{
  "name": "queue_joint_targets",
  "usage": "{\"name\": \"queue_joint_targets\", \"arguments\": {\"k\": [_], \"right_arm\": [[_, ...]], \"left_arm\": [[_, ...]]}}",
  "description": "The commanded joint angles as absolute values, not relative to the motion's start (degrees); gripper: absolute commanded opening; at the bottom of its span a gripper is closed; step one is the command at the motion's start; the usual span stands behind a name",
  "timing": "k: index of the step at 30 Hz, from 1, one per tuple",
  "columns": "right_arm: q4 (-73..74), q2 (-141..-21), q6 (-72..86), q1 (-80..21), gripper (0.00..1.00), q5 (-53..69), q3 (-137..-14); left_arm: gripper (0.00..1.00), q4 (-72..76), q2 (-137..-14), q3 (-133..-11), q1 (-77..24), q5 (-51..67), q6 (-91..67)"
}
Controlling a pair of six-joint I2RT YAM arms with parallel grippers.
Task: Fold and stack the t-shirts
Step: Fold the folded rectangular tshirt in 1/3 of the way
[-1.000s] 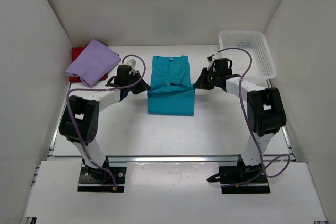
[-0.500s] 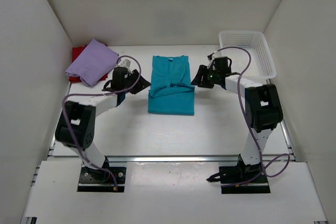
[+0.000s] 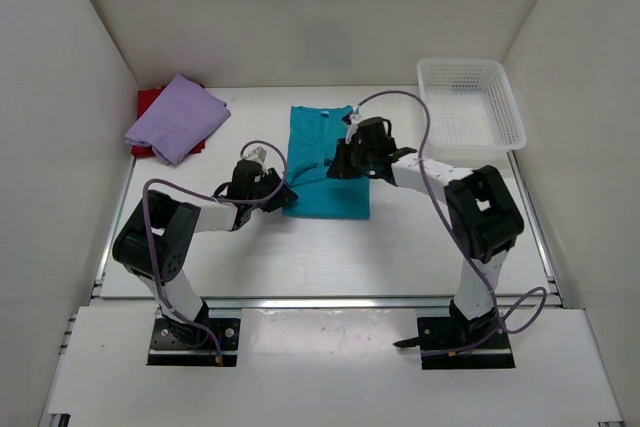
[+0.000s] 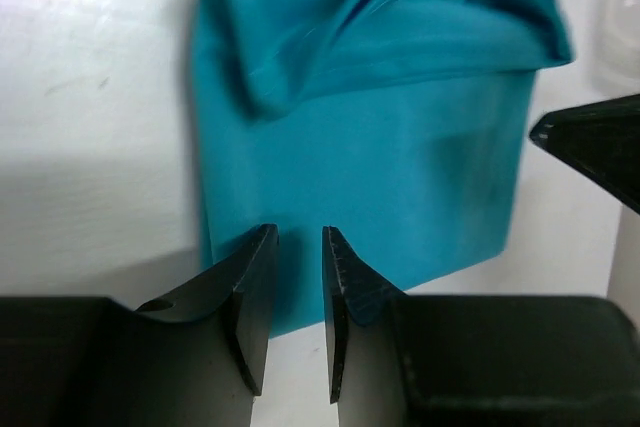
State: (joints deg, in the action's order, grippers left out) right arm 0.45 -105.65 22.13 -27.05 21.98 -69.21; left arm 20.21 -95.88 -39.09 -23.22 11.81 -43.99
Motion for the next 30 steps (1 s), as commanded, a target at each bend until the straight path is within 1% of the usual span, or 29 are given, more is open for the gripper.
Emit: {"name": "queue_joint_targets", "arguments": {"k": [1,5,11,14,18,22,25,26,27,28,30], "right_arm": [[-0.2,-110.5,21.1,-29.0,0.0,21.9,-73.5],[3.0,-116.1,19.7,-32.6,0.0,20.3,-77.6],[0.8,-120.8,21.0,-33.5,0.0,19.7,-79.7],[0.5,-122.4,21.4,-33.3,0.0,17.3,-80.9],[-7.0,-122.3,23.5,-32.6,0.0,14.0,-79.9],[-4.3,-126.4,22.9,-30.2,0.0,11.4,-92.2],[2.2,-129.4,22.4,-28.5,0.0,12.9,-102.6],[4.1,-128.5,22.0,-28.1,0.0,13.4,-103.4],[4.4,-126.5,22.0,-28.2,0.0,13.5,-103.0],[4.3,-125.3,21.6,-28.0,0.0,14.7,-99.6],[0.5,-118.0,22.5,-27.9,0.0,16.6,-89.4]], "left_arm": [[0.36,22.5,-94.6,-37.3,-23.2,11.6,-43.7],[0.34,23.5,-93.2,-33.1,-22.9,11.7,-43.2],[0.36,23.6,-91.3,-28.7,-23.1,10.1,-41.0],[0.35,23.8,-91.0,-27.4,-22.8,10.9,-40.5],[0.34,24.1,-90.3,-26.0,-22.7,10.5,-40.4],[0.35,23.3,-90.1,-25.8,-23.1,10.7,-40.0],[0.35,23.3,-88.6,-25.4,-22.4,11.0,-40.4],[0.34,22.6,-87.8,-25.5,-22.4,11.1,-40.4],[0.34,22.2,-87.4,-25.7,-22.3,10.9,-40.4],[0.35,21.9,-86.5,-25.9,-22.4,11.2,-40.5],[0.35,21.4,-84.9,-27.1,-22.2,11.8,-40.9]]}}
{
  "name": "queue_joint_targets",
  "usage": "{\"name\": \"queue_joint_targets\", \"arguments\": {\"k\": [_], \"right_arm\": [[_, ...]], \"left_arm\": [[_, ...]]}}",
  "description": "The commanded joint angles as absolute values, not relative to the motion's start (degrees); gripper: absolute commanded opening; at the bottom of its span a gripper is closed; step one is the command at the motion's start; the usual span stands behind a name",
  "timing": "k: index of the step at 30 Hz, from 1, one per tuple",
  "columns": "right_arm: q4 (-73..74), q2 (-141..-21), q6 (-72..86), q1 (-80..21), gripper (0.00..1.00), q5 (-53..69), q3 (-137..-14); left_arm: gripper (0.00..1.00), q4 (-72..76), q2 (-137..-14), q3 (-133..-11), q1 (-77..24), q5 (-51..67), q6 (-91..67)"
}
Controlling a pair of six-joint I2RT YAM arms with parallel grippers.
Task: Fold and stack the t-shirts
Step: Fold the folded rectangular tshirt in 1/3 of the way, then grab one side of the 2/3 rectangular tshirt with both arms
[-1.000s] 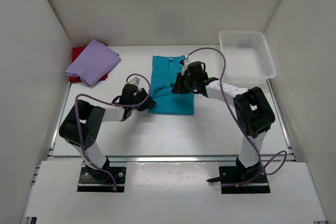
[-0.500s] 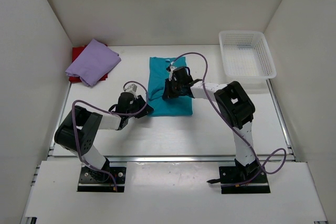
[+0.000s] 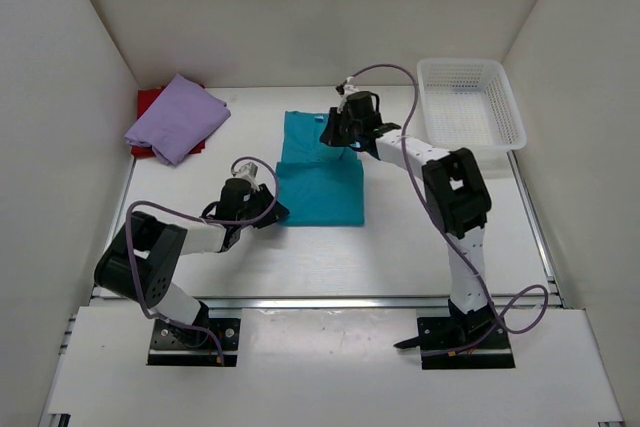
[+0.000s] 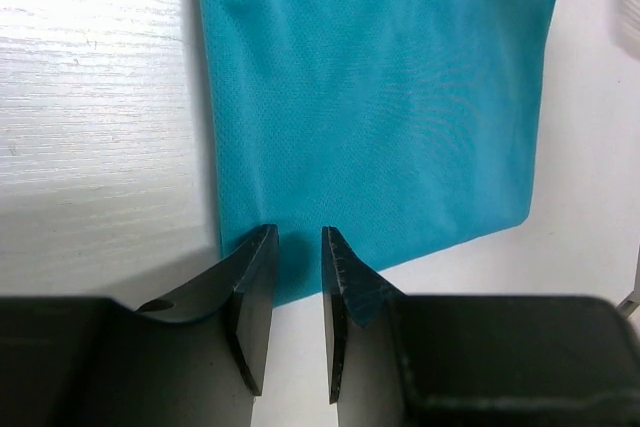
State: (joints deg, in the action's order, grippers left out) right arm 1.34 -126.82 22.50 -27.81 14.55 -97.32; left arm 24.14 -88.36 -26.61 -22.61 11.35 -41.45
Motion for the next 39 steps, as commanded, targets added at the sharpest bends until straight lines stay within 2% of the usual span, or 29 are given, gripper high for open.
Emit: {"name": "queue_joint_targets", "arguments": {"k": [1,3,6,13,20,22,26,28,31,34,39], "right_arm": [[0.5,-116.4,22.8,-27.9,0.01,16.9,-86.6],[-4.4,-109.4,24.2,-28.1,0.0,17.9,-75.6],[-7.8,-104.3,25.7,-27.3,0.0,20.4,-65.5],[-12.0,-100.2,26.9,-24.0,0.0,25.6,-51.6],[-14.6,-99.5,26.6,-23.1,0.0,25.8,-44.8],[-14.2,-99.7,26.2,-22.9,0.0,25.9,-44.3],[-13.2,-97.6,25.3,-22.9,0.0,26.6,-43.7],[-12.4,-95.5,25.5,-22.9,0.0,26.8,-43.3],[-12.9,-91.4,26.7,-22.5,0.11,27.7,-40.6],[-12.8,-86.9,28.2,-21.6,0.33,27.7,-37.5],[-11.4,-81.2,28.2,-20.2,0.44,25.4,-30.5]], "left_arm": [[0.35,21.4,-84.6,-27.6,-22.1,12.0,-41.0],[0.35,20.0,-84.7,-30.3,-22.5,12.6,-41.9],[0.36,20.7,-86.6,-34.7,-22.4,12.9,-43.1],[0.35,22.6,-101.2,-47.6,-18.6,15.2,-44.6],[0.34,23.4,-111.8,-54.7,-15.2,14.2,-45.6],[0.33,25.4,-113.9,-53.7,-14.2,17.7,-47.4],[0.35,31.2,-107.8,-47.7,-14.2,18.7,-50.4],[0.4,31.0,-102.4,-44.8,-14.1,17.6,-50.2],[0.5,30.0,-92.1,-39.2,-14.0,15.0,-48.8],[0.5,21.2,-82.9,-33.4,-16.0,9.4,-43.3],[0.55,13.9,-74.0,-25.8,-19.0,5.9,-38.5]]}}
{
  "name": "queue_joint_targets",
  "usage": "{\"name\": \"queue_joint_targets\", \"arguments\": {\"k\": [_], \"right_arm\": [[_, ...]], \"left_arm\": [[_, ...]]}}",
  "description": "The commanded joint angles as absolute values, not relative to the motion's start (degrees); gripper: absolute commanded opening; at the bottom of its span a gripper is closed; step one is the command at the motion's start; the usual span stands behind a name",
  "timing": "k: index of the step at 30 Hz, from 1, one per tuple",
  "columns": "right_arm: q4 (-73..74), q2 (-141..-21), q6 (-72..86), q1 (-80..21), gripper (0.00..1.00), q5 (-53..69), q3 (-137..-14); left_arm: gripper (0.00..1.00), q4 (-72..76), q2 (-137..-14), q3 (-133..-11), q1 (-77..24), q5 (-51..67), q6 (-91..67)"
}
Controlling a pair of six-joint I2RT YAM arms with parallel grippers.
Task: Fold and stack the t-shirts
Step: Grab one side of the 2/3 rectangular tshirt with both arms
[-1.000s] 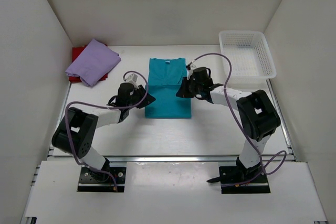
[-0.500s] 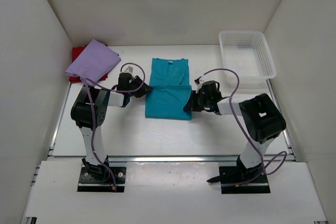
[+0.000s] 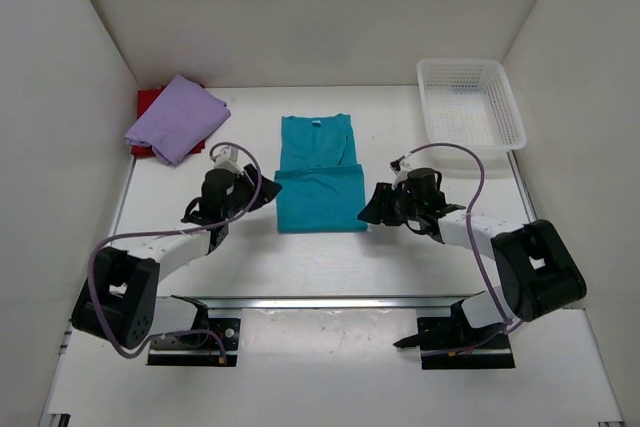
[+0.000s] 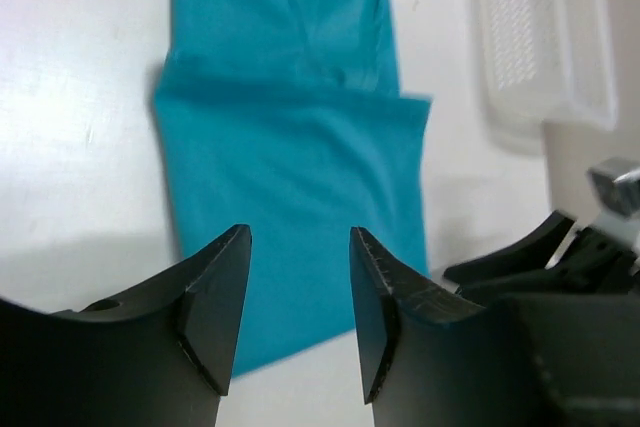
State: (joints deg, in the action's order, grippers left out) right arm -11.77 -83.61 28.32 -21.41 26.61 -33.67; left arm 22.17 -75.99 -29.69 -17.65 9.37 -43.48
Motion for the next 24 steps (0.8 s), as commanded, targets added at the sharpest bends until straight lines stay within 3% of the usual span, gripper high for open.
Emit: {"name": "queue_joint_targets", "arguments": {"k": [1,8,14,21,24], "right_arm": [[-10.9,-80.4,28.2,-20.0,0.45,25.7,-30.0],[-13.0,-83.4,29.3,-20.5,0.46,29.4,-27.9],[-16.9,-86.6,31.4,-20.0,0.39,30.0,-27.6],[-19.1,-88.7,31.8,-20.1,0.19,29.8,-27.8],[-21.1,-88.3,32.2,-20.5,0.21,29.4,-27.2]], "left_arm": [[0.56,11.5,-74.4,-25.0,-19.2,6.2,-37.7],[0.64,9.8,-75.1,-20.6,-22.2,6.2,-36.2],[0.61,11.3,-79.4,-21.2,-25.3,7.1,-37.1],[0.35,13.9,-81.2,-20.8,-26.5,9.6,-38.4],[0.27,14.1,-81.2,-20.7,-26.4,9.1,-38.1]]}}
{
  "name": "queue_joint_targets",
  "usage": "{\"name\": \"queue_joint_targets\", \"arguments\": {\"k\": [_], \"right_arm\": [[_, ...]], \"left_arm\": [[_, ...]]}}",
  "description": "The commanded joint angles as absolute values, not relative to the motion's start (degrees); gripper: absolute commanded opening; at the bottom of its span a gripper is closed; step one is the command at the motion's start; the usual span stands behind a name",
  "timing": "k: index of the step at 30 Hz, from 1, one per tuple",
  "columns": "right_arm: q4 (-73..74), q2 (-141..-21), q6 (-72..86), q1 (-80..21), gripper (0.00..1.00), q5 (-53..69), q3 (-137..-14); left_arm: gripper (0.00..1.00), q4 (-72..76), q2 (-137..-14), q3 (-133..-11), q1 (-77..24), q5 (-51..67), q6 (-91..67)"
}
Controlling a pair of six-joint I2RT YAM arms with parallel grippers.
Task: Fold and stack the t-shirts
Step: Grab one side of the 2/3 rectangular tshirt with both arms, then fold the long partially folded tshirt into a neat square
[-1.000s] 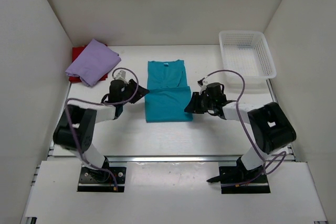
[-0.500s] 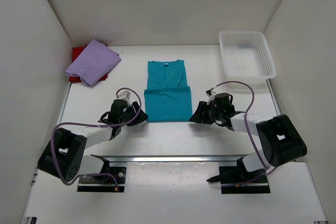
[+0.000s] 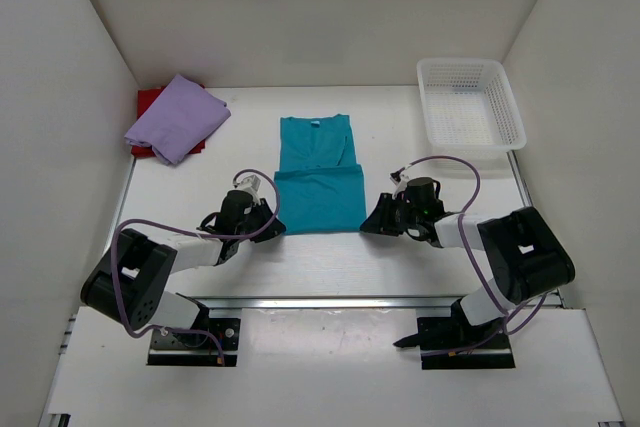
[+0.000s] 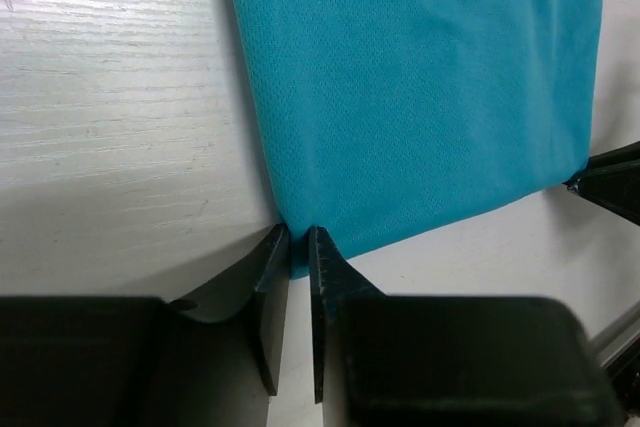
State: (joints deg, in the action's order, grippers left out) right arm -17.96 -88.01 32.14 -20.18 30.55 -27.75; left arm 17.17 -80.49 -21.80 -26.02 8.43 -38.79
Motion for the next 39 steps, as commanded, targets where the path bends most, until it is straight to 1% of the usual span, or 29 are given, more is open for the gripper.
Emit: {"name": "queue_joint_targets", "arguments": {"k": [1,3,5,7,8,9,11,15,16,17,19,21,22,23,24,26,28,30,32,33,35,36,37,39], "right_arm": [[-21.5,-88.5,32.8,-20.5,0.23,29.0,-27.1],[-20.4,-89.0,31.9,-20.2,0.35,28.7,-27.8],[-19.3,-89.4,31.8,-20.3,0.37,28.2,-28.6],[-19.3,-89.6,31.6,-20.2,0.26,28.7,-29.4],[-18.8,-89.9,31.6,-20.3,0.15,28.3,-29.8],[-18.5,-90.2,31.5,-21.0,0.08,27.9,-29.7],[-18.2,-89.4,31.4,-21.4,0.0,28.2,-29.1],[-15.4,-84.6,31.0,-25.0,0.0,26.0,-24.4],[-14.3,-81.5,31.7,-26.6,0.0,25.9,-23.2],[-13.5,-80.0,32.2,-27.7,0.0,24.6,-20.9],[-8.9,-73.1,34.3,-33.5,0.0,21.3,-16.8],[-4.1,-67.6,36.7,-38.3,0.0,18.8,-15.3],[-1.3,-64.1,38.2,-40.8,0.0,18.5,-14.9],[0.0,-62.8,38.8,-41.7,0.0,18.5,-15.4],[3.4,-59.0,39.4,-43.1,0.0,16.7,-16.4],[7.4,-55.8,38.5,-41.6,0.0,16.4,-20.2],[9.7,-55.8,34.3,-38.3,0.0,15.6,-27.5],[10.5,-60.3,30.1,-34.6,0.0,17.5,-34.0],[9.4,-66.8,25.6,-29.0,0.0,19.7,-41.5],[9.3,-69.0,25.1,-27.7,0.0,20.3,-43.3],[7.1,-76.0,24.1,-22.5,0.0,22.7,-49.6],[5.3,-79.0,24.1,-20.6,0.0,23.0,-50.7],[4.3,-80.4,24.4,-19.4,0.0,24.6,-53.2],[2.8,-87.1,24.4,-16.6,0.0,26.0,-59.6]], "left_arm": [[0.24,14.1,-80.6,-20.7,-26.1,9.1,-38.0],[0.19,13.8,-80.1,-20.4,-25.9,9.2,-38.1],[0.14,13.4,-79.6,-20.5,-25.8,9.0,-38.1],[0.1,13.7,-79.3,-20.3,-25.6,9.1,-37.9],[0.08,14.0,-79.4,-20.4,-25.4,9.3,-38.1],[0.05,13.8,-79.4,-20.4,-25.8,9.4,-38.1],[0.0,13.4,-78.9,-20.4,-25.8,10.4,-37.7],[0.0,8.4,-74.2,-18.5,-26.3,11.8,-36.5],[0.0,5.6,-73.0,-17.2,-27.1,12.0,-35.8],[0.0,3.4,-69.9,-16.7,-27.8,11.2,-34.4],[0.0,-6.6,-63.7,-14.6,-32.3,7.7,-35.2],[0.0,-13.0,-54.2,-12.6,-33.6,8.7,-37.4],[0.0,-17.0,-48.7,-12.3,-33.0,9.7,-37.7],[0.0,-20.9,-46.0,-12.2,-32.0,10.6,-38.6],[0.0,-22.3,-41.2,-13.3,-31.5,11.2,-39.0],[0.0,-26.8,-38.0,-17.6,-30.1,12.1,-38.6],[0.0,-25.6,-40.8,-22.2,-28.0,14.9,-37.8],[0.0,-21.9,-45.4,-27.3,-26.6,15.8,-36.7],[0.0,-16.6,-53.5,-34.8,-24.3,16.0,-35.3],[0.0,-15.6,-55.9,-36.8,-23.4,16.9,-34.5],[0.0,-12.3,-65.1,-45.0,-21.2,14.1,-33.7],[0.0,-10.9,-68.2,-49.0,-19.8,14.1,-33.7],[0.0,-10.3,-72.9,-51.0,-19.4,14.0,-33.4],[0.0,-9.2,-81.4,-58.1,-19.1,10.7,-33.3]]}}
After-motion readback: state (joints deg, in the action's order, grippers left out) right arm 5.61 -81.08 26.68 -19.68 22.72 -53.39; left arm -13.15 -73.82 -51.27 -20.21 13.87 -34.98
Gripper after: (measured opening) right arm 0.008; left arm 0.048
